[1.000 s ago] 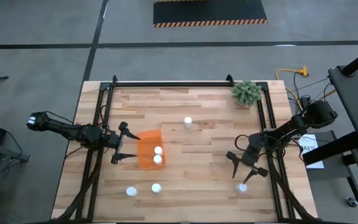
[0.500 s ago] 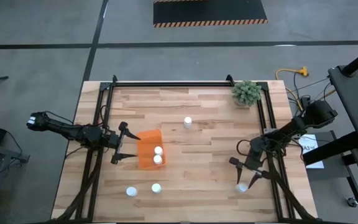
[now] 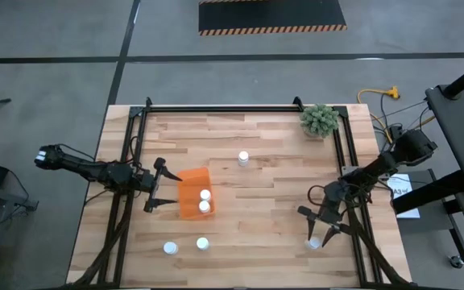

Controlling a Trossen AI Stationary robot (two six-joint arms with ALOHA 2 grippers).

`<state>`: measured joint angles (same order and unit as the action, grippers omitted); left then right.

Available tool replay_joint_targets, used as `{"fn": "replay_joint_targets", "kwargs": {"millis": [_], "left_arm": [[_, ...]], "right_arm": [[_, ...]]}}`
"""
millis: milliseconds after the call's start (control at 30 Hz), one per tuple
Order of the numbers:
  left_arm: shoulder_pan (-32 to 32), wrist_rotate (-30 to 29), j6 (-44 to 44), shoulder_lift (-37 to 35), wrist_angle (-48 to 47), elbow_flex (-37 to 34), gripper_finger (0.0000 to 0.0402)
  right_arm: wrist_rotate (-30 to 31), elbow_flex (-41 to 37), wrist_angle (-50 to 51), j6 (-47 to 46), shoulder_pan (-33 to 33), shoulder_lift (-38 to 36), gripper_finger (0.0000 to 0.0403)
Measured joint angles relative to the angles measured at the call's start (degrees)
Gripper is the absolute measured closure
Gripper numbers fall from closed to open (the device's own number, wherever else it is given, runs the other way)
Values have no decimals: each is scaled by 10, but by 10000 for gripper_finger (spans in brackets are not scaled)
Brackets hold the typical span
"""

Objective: Pick and place pill bottles into a basket
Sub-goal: Put the white medicine bottle into the orange bin

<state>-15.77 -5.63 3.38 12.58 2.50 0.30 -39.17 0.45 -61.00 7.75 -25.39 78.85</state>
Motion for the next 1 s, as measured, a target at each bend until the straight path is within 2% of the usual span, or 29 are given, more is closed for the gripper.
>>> {"fn": "replay_joint_targets", "kwargs": {"millis": [433, 733, 1000], "left_arm": [[0, 0, 0, 0, 0, 0, 56], [0, 0, 0, 0, 0, 0, 56], [0, 0, 0, 0, 0, 0, 56]], "right_arm": [[-16, 0, 25, 48, -6, 0, 182], [15, 0, 25, 58, -6, 0, 182], [16, 0, 25, 44, -6, 0, 182]]}}
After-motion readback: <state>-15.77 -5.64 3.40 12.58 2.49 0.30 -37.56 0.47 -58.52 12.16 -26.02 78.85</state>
